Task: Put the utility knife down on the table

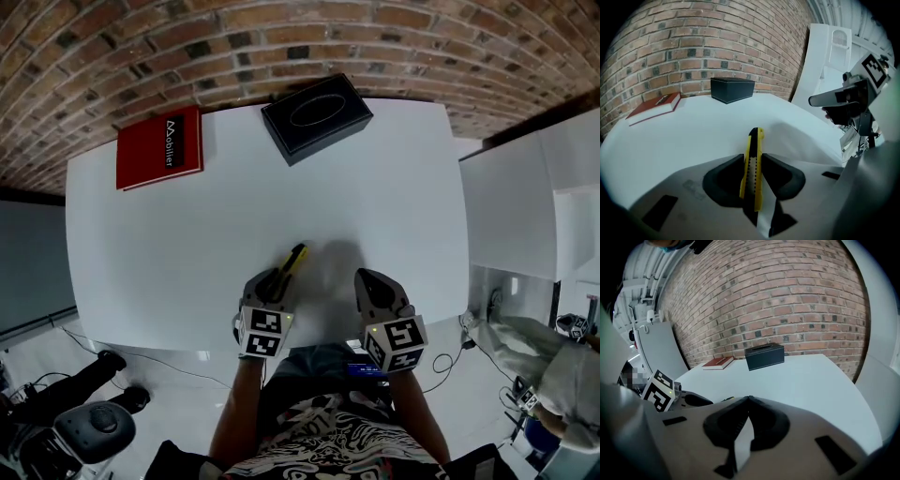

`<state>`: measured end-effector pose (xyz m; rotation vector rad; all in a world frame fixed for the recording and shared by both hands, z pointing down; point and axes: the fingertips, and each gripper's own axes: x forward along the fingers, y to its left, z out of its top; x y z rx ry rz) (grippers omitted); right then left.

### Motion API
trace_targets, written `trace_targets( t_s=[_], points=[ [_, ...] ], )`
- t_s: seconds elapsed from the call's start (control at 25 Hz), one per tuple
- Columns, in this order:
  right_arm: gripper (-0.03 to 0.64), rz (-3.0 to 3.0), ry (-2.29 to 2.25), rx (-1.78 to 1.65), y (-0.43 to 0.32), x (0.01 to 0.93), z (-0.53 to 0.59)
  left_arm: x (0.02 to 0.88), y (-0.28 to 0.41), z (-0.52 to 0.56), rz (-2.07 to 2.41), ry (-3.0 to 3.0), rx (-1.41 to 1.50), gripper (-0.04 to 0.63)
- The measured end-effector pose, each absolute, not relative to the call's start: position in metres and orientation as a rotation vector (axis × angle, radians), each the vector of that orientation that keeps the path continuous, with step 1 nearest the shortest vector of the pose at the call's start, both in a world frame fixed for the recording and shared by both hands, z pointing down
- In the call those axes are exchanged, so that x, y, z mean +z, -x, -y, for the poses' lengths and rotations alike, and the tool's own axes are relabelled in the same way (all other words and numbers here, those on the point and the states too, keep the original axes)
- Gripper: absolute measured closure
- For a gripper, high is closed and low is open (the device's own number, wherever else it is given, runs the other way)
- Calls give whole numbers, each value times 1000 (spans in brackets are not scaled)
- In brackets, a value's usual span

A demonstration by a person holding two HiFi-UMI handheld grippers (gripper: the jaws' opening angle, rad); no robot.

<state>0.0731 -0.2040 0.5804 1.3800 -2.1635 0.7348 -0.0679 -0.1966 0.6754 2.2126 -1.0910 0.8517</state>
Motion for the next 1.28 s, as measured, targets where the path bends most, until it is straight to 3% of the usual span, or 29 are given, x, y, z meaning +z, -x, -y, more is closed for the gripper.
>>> trace_targets(
  t_s=[0.2,0.52,0.96,1.16,1.28],
  points=[
    [617,2161,-1384,734,-75,580,204,676,63,197,1063,-2204,803,471],
    [617,2187,-1392,718,-73,572,203,671,59,197,1057,-2220,784,402],
    [617,2247,-1424,641,-69,536,191,598,69,205,1206,-2325,625,402],
    [617,2301,-1437,567,-58,507,185,549,79,204,1313,-2393,498,468],
    [617,2337,-1444,517,-52,489,182,527,85,202,1358,-2392,415,547]
  ],
)
